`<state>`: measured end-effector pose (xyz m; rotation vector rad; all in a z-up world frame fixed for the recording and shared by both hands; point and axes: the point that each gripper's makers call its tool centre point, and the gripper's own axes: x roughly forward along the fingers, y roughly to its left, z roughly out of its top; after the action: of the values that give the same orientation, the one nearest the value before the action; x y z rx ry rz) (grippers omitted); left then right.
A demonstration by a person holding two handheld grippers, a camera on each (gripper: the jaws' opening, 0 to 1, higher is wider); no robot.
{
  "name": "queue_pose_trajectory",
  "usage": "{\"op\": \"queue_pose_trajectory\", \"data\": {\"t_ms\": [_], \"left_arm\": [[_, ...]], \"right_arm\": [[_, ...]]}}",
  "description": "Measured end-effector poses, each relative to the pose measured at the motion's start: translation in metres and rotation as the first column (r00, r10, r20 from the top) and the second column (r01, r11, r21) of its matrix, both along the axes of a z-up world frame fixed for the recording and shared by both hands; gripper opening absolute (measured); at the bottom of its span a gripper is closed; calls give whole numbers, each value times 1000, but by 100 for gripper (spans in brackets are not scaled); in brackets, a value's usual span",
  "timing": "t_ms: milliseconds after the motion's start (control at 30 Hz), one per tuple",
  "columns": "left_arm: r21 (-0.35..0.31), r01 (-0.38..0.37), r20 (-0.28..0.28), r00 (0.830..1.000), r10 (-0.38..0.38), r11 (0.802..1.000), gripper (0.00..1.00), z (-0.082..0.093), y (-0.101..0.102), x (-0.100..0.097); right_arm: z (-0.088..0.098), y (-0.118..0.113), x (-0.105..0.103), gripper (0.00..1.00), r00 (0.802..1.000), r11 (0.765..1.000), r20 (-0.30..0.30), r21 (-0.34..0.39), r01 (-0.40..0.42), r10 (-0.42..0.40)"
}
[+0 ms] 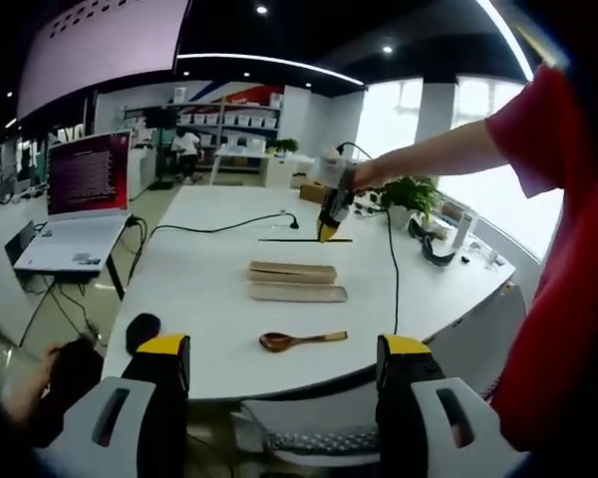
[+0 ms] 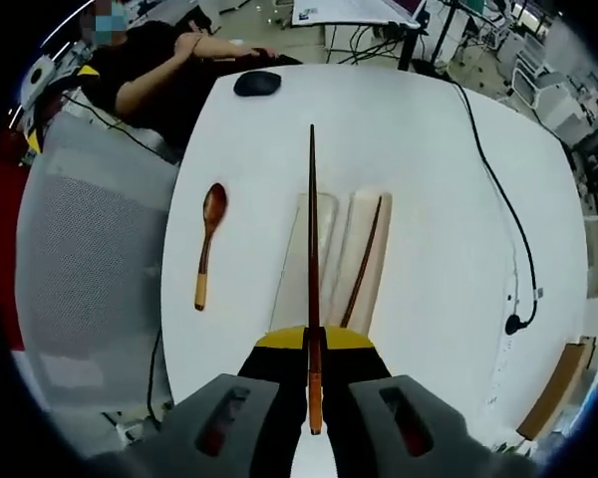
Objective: Arrange the utensils inside the cutlery case until each visible utensil rests in its matching compartment.
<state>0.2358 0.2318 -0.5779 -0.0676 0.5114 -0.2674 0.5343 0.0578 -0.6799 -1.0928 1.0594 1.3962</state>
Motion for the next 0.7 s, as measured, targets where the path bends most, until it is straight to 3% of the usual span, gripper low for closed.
{"op": "queue_pose_trajectory", "data": {"t_ms": [267, 700], "left_arm": [[-1, 3, 3, 1000, -3, 1000, 78, 0, -1, 5], [10, 1, -11, 1000, -1, 1000, 78, 1, -2, 4]], "right_arm": [[15, 1, 20, 0, 999, 1000, 31, 10, 10, -10], [-14, 1, 10, 0, 999, 999, -14, 12, 46, -46]]}}
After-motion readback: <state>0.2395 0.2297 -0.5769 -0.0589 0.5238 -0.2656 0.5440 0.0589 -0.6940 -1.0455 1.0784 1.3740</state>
